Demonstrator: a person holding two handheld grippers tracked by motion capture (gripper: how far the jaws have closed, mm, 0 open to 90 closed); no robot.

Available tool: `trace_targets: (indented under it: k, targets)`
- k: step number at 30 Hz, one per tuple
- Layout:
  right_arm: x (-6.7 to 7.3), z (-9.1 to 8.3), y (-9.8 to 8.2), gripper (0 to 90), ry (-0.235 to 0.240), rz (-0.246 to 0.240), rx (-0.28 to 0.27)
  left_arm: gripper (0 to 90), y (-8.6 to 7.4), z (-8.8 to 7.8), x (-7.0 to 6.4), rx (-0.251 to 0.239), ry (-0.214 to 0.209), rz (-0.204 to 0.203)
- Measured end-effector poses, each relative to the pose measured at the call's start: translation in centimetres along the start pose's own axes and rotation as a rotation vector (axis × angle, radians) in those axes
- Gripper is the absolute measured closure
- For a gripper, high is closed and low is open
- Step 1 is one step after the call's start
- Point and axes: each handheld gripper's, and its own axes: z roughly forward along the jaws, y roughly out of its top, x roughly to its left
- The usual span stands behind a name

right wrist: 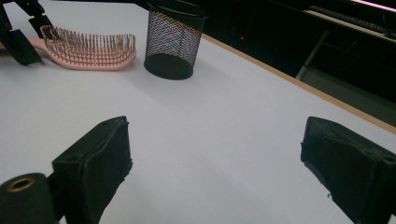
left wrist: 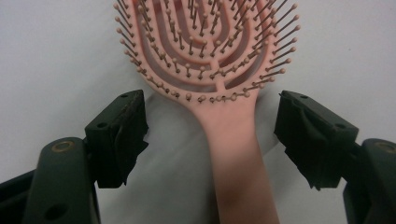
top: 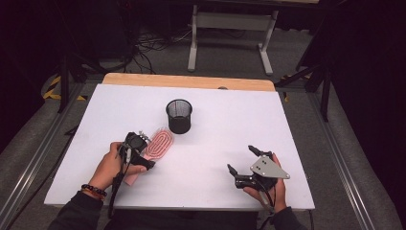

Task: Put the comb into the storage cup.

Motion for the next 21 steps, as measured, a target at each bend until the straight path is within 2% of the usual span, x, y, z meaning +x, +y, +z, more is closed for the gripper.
trace_targets:
  k: [1, 2, 4, 5, 7, 11, 13, 14, 16, 19, 21]
  targets:
    - [-0.03, 0.04, -0.03, 9.1, 0.003, 0.003, 0.002, 30.3, -0.01, -0.05, 0.06, -0.003, 0.005, -0.01]
    - [-0.06, 0.14, -0.1, 9.4, 0.011, 0.01, 0.007, 32.5, -0.04, -0.07, 0.09, -0.001, 0.004, -0.003]
    - [-0.06, 0.34, -0.2, 9.6, 0.013, 0.008, 0.026, 37.9, -0.06, -0.3, 0.14, 0.01, 0.002, 0.024]
    - [-0.02, 0.43, -0.29, 9.6, 0.02, 0.006, 0.031, 42.2, -0.06, -0.32, 0.17, 0.01, 0.001, 0.025]
    - [0.02, 0.56, -0.34, 9.6, 0.029, 0.006, 0.04, 45.6, 0.02, -0.36, 0.17, 0.014, 0.001, 0.048]
    - [0.15, 0.52, -0.33, 9.9, 0.057, 0.007, 0.028, 60.8, 0.32, -0.43, 0.05, 0.024, -0.004, 0.087]
    - [0.17, 0.51, -0.32, 9.9, 0.059, 0.007, 0.027, 61.9, 0.41, -0.43, 0.17, 0.026, -0.011, 0.089]
    - [0.24, 0.52, -0.28, 10.2, 0.061, 0.002, 0.029, 66.5, 0.41, -0.42, 0.24, 0.022, -0.011, 0.085]
    - [0.3, 0.54, -0.28, 10.3, 0.064, -0.002, 0.032, 69.0, 0.35, -0.41, 0.35, 0.012, -0.01, 0.092]
    - [0.29, 0.59, -0.3, 10.3, 0.07, -0.003, 0.032, 69.1, 0.3, -0.43, 0.37, 0.011, -0.01, 0.104]
    - [0.27, 0.64, -0.34, 10.3, 0.082, 0.001, 0.032, 69.2, 0.2, -0.42, 0.17, 0.0, 0.005, 0.116]
